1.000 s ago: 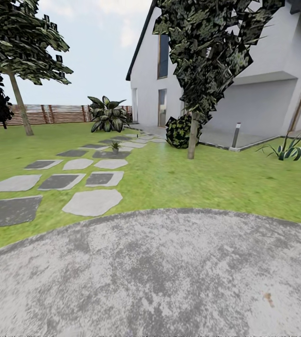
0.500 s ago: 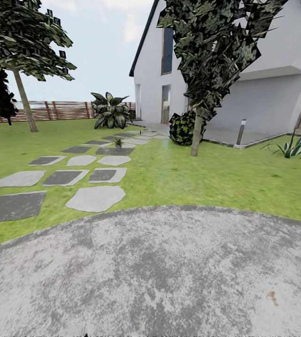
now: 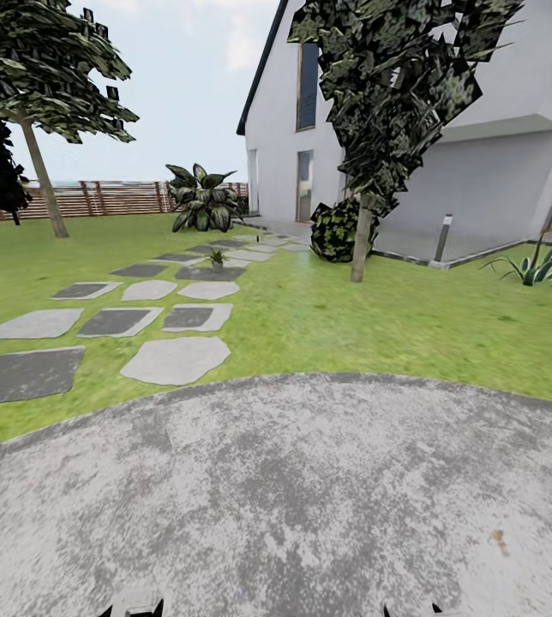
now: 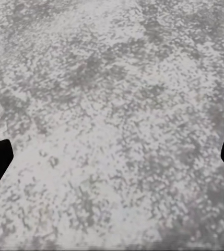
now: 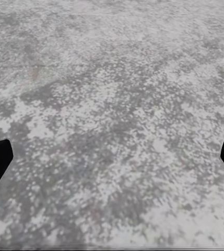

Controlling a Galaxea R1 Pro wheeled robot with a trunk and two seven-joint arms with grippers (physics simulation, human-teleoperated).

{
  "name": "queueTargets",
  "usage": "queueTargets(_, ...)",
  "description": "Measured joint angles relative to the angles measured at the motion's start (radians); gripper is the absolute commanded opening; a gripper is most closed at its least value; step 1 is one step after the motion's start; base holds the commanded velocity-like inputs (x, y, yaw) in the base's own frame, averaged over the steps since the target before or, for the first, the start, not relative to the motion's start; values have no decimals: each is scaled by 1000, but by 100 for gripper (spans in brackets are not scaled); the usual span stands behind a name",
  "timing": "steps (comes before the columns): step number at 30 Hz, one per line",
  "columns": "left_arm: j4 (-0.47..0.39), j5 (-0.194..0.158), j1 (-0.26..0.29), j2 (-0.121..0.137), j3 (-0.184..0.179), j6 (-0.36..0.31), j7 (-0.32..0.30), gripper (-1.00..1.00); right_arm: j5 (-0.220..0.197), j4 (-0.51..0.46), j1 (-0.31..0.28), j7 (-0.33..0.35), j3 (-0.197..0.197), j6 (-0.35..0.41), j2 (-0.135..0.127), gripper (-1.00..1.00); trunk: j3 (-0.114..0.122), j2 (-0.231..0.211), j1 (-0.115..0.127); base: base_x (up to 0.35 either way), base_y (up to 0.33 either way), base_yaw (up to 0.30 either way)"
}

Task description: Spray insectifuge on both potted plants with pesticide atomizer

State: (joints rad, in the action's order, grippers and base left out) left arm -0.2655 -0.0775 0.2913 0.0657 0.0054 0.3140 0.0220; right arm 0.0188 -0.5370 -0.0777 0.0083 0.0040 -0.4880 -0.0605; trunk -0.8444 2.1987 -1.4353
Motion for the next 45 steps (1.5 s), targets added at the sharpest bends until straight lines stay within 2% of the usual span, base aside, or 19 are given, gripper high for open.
queueTargets(3,11,1,0,1,-2,0,0,100,25,26,0,0,0,0,0,100,0,0,0,230,0,0)
queueTargets(6,13,1,0,0,-2,0,-3,100,30,31,0,0,0,0,0,100,0,0,0,316,0,0)
queueTargets(18,25,1,0,-2,-3,0,-8,100,31,35,0,1,0,0,0,100,0,0,1,336,17,8)
queueTargets(33,25,2,-1,-2,-2,-2,-11,100,31,37,0,0,-2,0,1,100,0,0,0,301,164,243)
queueTargets(45,27,3,-2,-3,-6,-1,-11,100,31,37,0,-1,-2,0,1,100,0,0,0,303,162,27)
